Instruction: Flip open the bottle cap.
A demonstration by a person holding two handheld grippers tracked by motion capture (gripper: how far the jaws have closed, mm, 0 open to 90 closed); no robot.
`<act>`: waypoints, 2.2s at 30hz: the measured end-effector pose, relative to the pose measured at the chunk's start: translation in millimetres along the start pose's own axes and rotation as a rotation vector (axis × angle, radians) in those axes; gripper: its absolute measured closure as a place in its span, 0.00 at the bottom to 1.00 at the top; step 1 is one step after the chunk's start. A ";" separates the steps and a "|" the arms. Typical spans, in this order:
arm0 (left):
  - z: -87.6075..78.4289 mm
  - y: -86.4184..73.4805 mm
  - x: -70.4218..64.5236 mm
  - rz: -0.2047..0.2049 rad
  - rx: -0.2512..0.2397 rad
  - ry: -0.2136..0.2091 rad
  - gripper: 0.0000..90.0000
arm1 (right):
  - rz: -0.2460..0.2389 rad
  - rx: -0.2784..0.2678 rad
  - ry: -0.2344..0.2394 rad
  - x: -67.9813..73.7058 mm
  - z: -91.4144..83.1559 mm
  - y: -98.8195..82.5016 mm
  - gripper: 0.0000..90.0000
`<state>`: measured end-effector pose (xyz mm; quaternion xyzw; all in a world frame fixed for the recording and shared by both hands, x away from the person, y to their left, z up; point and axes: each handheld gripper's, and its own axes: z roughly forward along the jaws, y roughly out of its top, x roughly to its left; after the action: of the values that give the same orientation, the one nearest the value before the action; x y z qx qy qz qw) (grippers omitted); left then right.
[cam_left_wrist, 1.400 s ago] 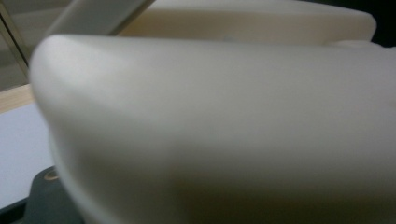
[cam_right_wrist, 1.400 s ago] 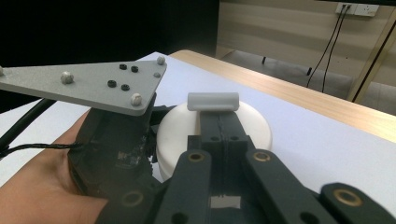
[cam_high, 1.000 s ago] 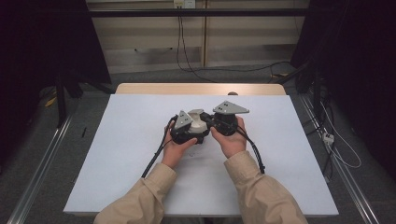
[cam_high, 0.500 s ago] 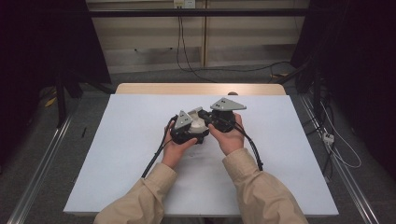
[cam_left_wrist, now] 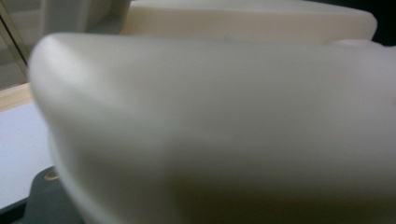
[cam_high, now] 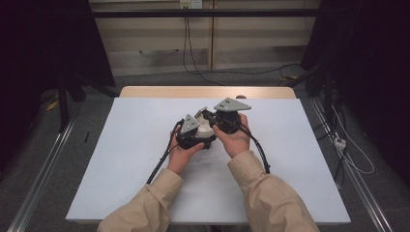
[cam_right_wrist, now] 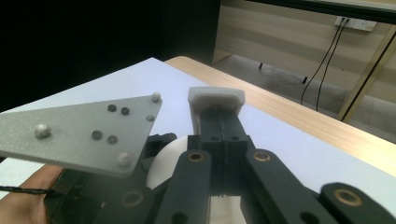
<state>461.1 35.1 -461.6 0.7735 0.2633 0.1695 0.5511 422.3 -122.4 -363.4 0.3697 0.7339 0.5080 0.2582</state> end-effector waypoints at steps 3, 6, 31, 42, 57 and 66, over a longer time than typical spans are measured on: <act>0.1 0.0 0.1 0.000 0.000 0.000 0.20 | -0.006 -0.005 -0.004 -1.5 1.1 1.4 1.00; 0.1 0.0 0.2 0.000 -0.001 0.000 0.20 | -0.002 -0.011 0.000 -1.8 2.1 2.1 1.00; -0.3 0.3 1.7 0.009 0.004 0.001 0.20 | -0.027 -0.018 -0.016 -1.8 12.4 9.7 1.00; -0.3 0.4 1.5 0.010 0.005 0.002 0.20 | -0.031 -0.014 -0.017 0.0 18.0 13.7 1.00; -0.1 0.2 1.0 -0.001 0.002 0.008 0.20 | -0.026 -0.012 -0.010 -2.4 24.7 15.1 1.00; -0.2 0.2 1.2 -0.003 0.004 0.006 0.20 | -0.025 -0.011 -0.005 -3.0 30.7 15.6 1.00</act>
<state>462.0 35.9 -461.4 0.7736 0.2663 0.1704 0.5491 451.6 -104.4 -359.6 0.3602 0.7352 0.5077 0.2683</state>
